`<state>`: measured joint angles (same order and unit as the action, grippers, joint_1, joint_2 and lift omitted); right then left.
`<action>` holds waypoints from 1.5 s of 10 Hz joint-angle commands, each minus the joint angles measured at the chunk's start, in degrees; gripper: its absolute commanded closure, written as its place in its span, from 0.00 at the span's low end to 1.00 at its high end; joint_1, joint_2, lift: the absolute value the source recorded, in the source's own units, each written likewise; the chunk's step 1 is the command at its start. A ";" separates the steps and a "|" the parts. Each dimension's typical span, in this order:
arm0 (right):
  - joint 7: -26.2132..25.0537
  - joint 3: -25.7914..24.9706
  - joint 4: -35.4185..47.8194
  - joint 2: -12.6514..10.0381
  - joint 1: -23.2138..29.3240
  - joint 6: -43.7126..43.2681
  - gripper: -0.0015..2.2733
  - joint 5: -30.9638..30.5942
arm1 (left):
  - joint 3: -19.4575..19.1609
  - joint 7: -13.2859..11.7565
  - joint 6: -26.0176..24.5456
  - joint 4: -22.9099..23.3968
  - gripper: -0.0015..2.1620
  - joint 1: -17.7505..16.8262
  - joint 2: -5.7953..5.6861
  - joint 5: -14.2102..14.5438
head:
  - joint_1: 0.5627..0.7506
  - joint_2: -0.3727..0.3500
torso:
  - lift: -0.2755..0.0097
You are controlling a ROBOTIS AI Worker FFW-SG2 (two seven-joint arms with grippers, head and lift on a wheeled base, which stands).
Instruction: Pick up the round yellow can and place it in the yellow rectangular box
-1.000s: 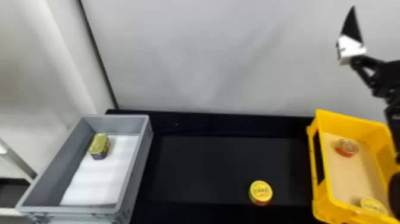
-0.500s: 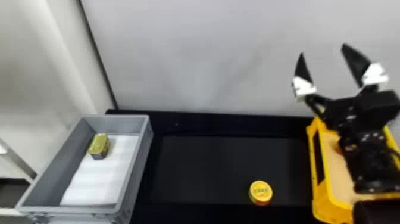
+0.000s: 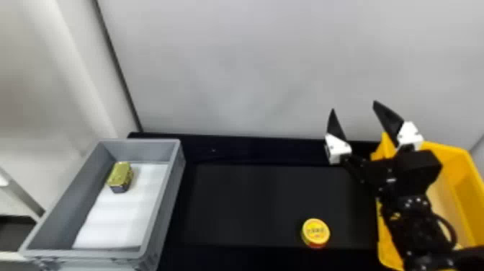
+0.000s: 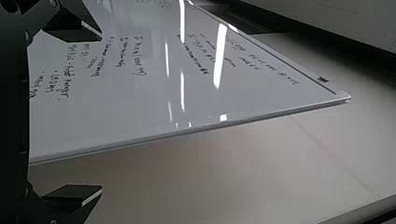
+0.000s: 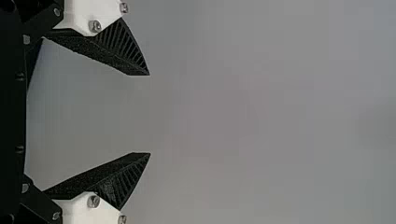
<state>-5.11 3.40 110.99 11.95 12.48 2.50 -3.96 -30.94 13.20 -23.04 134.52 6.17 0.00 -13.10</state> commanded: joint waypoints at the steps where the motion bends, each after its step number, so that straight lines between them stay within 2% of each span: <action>1: -0.61 1.62 0.89 0.00 3.26 1.37 0.10 0.97 | -0.19 -0.01 0.00 -0.13 0.06 0.07 0.15 0.00 | 0.70 0.53 | 0.65; 5: 1.94 3.11 4.06 0.53 8.09 5.15 0.10 1.58 | -0.45 -0.10 0.00 -0.31 0.06 0.07 0.15 0.18 | 0.70 0.53 | 0.65; 8: 6.78 2.50 5.90 1.59 10.47 8.14 0.11 0.18 | -0.54 -0.19 0.00 -0.57 0.06 0.24 0.15 0.26 | 0.70 0.53 | 0.65; 12: 6.43 1.53 4.50 2.03 12.14 7.70 0.11 -0.53 | -1.15 -0.19 0.70 -0.57 0.06 -0.02 0.15 0.26 | 0.70 0.53 | 0.65; 15: 6.51 -2.25 3.70 2.03 15.65 7.17 0.11 -2.55 | -1.24 -0.54 1.06 -0.92 0.06 -0.90 0.15 0.18 | 0.70 0.53 | 0.65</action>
<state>1.35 3.00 114.80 13.99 26.23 9.74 -5.45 -32.17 12.80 -22.20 133.77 5.65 0.00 -12.85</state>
